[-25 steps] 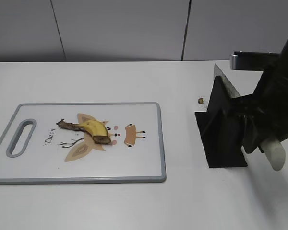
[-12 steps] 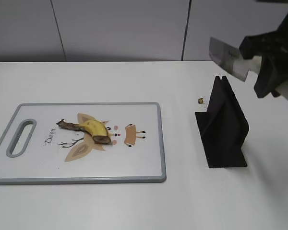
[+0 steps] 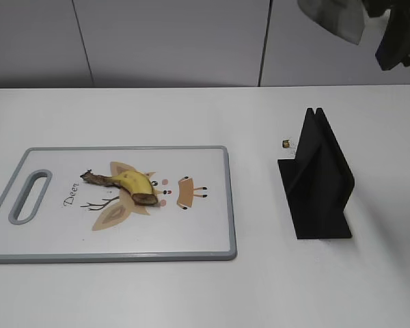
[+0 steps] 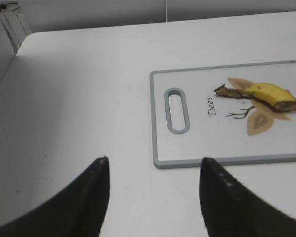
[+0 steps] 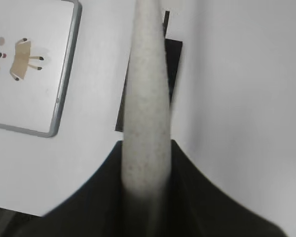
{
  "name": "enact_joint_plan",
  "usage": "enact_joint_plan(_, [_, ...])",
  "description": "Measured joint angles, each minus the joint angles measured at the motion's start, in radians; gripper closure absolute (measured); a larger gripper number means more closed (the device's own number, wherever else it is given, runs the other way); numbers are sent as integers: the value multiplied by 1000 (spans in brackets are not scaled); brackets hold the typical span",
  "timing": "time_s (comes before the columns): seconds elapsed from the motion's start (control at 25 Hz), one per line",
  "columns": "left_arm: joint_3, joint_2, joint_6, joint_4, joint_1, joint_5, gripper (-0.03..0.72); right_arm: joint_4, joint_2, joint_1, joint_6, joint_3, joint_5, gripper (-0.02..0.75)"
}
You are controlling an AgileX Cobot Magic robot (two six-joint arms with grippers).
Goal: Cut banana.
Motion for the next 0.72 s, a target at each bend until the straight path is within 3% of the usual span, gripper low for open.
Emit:
enact_joint_plan(0.36, [-67,255,32,-14,0,-164,132,131,9,0,-569,-12,-77,575])
enact_joint_plan(0.48, [-100,390,118,-58,0,-186,132,203,47,0,-771,-14,-80,575])
enact_joint_plan(0.72, [-215,644,417,-239,-25,-215,117,297,150,2,-1055,-22,-82,575])
